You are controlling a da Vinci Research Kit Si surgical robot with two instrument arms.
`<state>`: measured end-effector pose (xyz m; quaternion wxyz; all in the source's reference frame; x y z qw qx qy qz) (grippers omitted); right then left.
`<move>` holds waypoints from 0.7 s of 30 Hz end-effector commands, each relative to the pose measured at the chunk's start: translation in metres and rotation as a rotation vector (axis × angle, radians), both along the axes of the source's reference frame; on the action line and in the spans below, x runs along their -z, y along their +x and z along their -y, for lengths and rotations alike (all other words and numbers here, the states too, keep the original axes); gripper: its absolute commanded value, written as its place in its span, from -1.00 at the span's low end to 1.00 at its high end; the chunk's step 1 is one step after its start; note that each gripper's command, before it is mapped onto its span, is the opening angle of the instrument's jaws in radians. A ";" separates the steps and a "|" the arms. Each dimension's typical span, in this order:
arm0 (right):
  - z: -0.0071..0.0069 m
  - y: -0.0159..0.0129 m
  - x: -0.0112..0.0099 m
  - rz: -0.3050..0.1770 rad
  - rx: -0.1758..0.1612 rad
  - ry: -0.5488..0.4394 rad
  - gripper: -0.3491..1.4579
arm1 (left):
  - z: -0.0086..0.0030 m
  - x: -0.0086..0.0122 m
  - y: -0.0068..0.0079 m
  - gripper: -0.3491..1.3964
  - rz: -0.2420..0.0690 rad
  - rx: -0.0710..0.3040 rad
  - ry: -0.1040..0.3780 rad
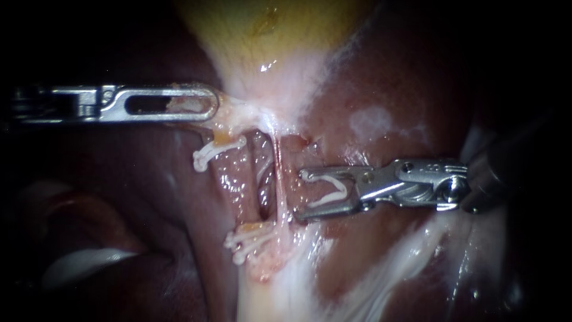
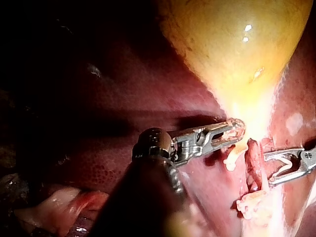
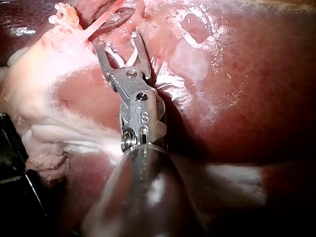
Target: Clipping first clip right tube
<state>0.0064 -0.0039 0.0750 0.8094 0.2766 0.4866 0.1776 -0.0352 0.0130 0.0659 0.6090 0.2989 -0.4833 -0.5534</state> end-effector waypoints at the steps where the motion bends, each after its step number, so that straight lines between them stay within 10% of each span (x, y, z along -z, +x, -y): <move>1: 0.0000 0.0000 0.0000 0.000 0.000 0.000 -0.13 | 0.0000 0.0000 0.0000 -1.00 0.000 0.000 0.000; 21: -0.0013 -0.0004 0.0032 -0.060 -0.047 0.065 -0.12 | 0.0001 0.0002 0.0000 -1.00 -0.001 0.001 0.000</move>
